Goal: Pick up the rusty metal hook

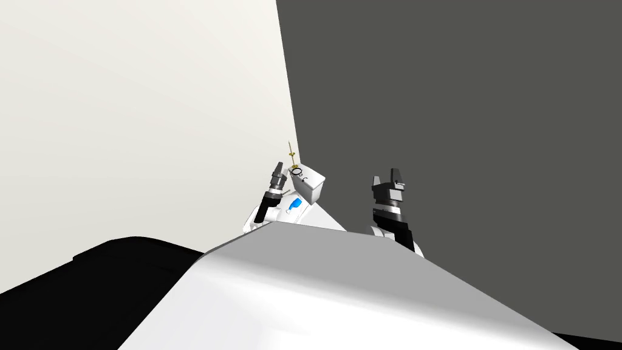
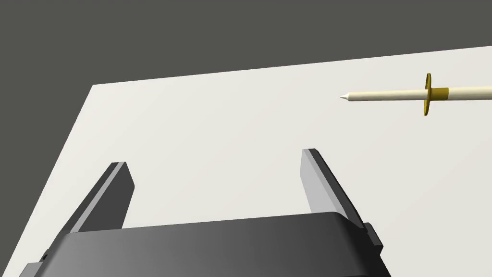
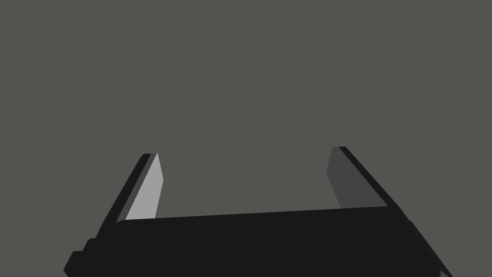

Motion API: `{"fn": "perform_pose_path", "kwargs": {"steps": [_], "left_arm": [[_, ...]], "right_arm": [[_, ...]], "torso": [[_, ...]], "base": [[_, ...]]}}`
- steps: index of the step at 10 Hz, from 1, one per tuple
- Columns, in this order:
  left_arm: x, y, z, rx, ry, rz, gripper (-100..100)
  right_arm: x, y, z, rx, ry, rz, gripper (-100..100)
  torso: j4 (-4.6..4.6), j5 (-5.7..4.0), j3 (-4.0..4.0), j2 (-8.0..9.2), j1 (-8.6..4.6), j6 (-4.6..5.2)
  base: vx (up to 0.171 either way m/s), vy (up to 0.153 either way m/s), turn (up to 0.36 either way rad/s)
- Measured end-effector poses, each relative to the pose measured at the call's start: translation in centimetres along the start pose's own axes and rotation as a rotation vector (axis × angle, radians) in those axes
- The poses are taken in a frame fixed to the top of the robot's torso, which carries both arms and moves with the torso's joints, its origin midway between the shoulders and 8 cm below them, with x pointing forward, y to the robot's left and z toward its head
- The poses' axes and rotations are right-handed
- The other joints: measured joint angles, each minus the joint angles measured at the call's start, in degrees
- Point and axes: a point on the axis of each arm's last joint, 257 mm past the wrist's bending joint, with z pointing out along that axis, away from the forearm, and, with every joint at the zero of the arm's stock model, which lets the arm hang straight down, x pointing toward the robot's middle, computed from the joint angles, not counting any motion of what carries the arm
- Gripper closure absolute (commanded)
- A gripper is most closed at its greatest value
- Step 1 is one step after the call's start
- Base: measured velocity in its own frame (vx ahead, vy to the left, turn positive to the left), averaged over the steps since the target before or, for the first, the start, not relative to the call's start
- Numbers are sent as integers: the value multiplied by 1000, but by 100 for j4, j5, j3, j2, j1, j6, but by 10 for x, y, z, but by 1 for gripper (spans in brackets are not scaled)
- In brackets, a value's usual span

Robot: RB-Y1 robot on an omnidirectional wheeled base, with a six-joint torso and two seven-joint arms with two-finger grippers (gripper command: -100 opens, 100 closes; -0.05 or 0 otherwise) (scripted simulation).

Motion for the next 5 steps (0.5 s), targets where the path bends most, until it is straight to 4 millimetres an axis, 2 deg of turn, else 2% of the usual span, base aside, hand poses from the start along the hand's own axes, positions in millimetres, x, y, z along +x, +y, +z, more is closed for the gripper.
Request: {"fn": "perform_pose_path", "kwargs": {"steps": [2,5], "left_arm": [[5,24,5,-72,37,4,-100],[23,64,2,-189,92,13,-100]], "right_arm": [[0,0,0,0,0,0,0],[0,0,0,0,0,0,0]], "torso": [[0,0,1,1,1,-1],[0,0,1,2,-1,-1]], "base": [[-6,-15,-112],[-7,-16,-133]]}}
